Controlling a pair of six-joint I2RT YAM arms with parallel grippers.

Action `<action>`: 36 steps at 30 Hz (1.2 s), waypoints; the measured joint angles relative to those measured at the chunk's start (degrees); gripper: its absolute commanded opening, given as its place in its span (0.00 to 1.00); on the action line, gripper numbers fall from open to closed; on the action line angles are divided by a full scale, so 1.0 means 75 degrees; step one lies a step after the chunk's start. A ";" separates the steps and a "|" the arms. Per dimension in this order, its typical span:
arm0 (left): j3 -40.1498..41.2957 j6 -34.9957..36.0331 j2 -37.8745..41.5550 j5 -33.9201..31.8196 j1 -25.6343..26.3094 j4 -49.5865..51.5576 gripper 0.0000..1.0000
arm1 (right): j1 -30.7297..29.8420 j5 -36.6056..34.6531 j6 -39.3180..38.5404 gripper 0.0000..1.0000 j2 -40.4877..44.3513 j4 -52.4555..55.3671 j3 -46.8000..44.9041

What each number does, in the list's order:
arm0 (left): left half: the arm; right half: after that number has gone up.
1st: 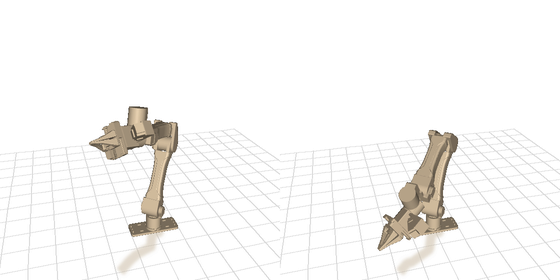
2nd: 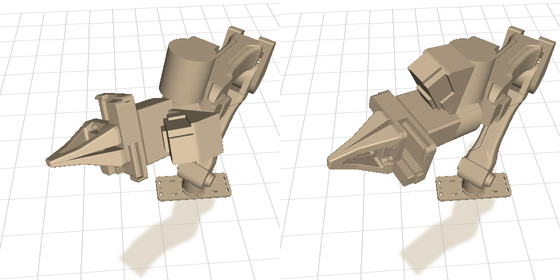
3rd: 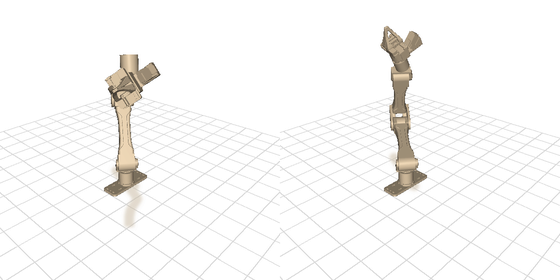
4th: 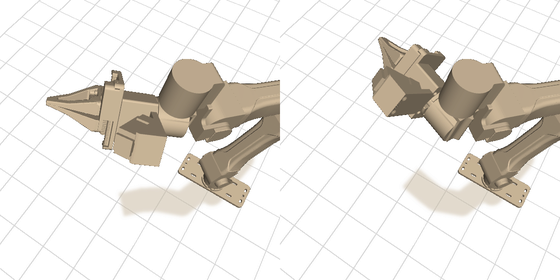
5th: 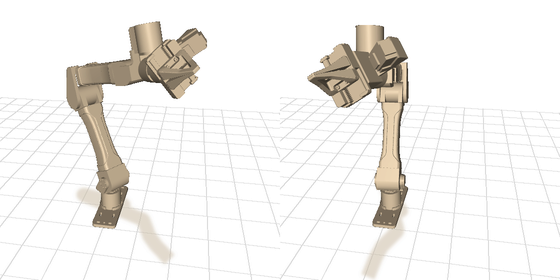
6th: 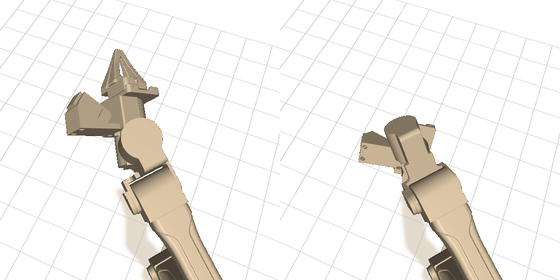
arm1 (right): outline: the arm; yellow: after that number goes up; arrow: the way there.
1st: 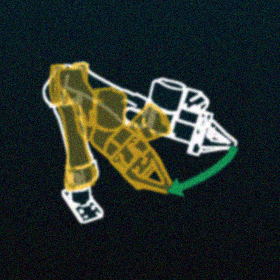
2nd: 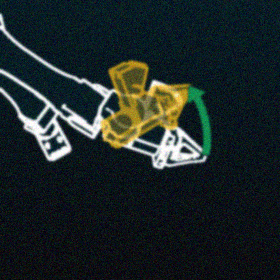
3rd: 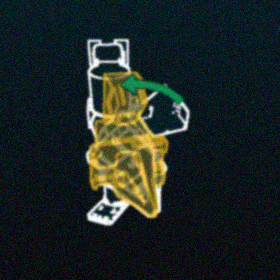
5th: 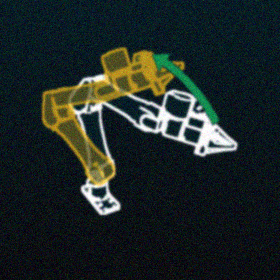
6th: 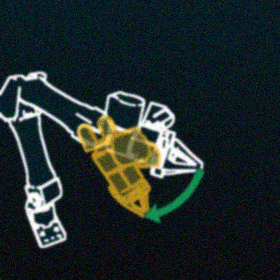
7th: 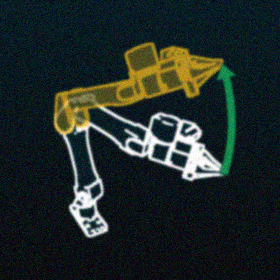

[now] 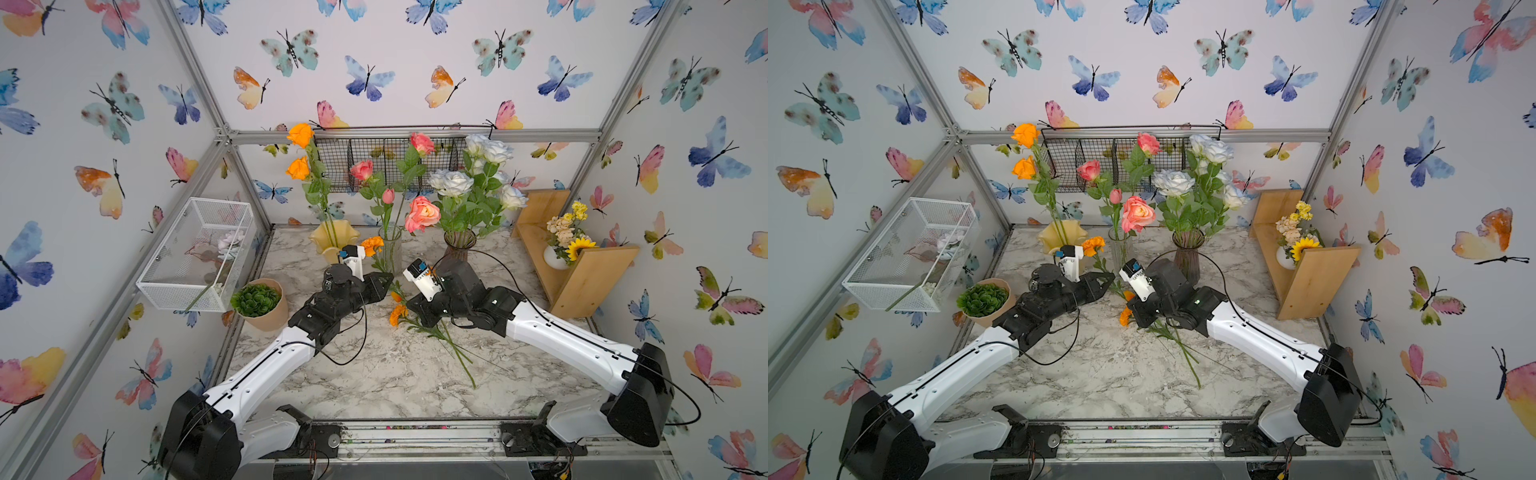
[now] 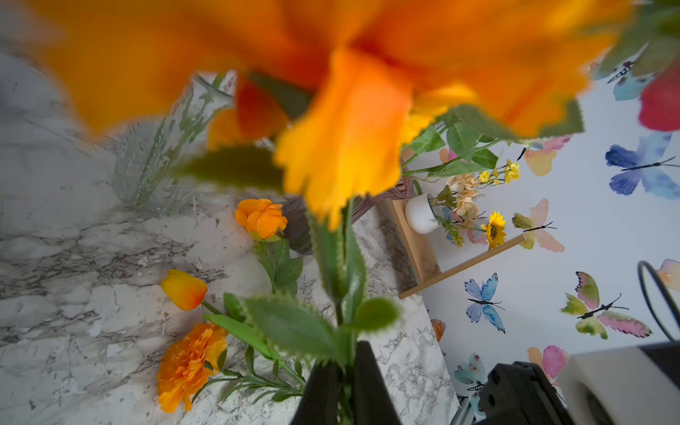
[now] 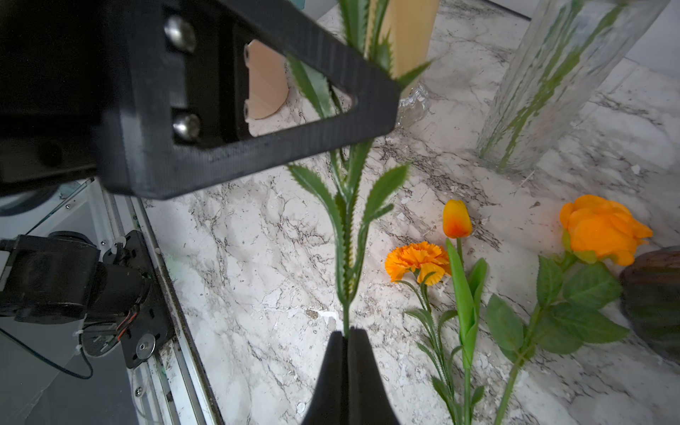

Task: Arrange the flowers in different vases according to their colors
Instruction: Pick up the flower at the center of the board, then insert the flower into the vase.

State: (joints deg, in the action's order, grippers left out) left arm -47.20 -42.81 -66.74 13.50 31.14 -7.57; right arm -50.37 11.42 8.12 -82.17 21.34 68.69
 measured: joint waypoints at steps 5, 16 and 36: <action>-0.0353 0.0239 0.0105 -0.0245 0.0029 0.0539 0.00 | -0.0003 -0.0009 0.0064 0.73 0.0052 0.0000 -0.0029; -0.2407 0.2550 0.0994 -0.2836 -0.0294 0.2728 0.00 | -0.0017 -0.0968 0.0312 0.98 0.1236 -0.0280 -0.0245; -0.7758 0.5555 -0.2550 -0.4118 -0.2040 0.2259 0.00 | -0.0017 -0.1614 0.0140 0.98 0.1192 -0.0542 -0.0286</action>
State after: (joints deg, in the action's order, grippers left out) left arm -105.38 -1.15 -85.86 -17.39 15.84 9.37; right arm -50.50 -0.69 9.17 -73.23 17.28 66.54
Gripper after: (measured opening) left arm 0.057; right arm 0.984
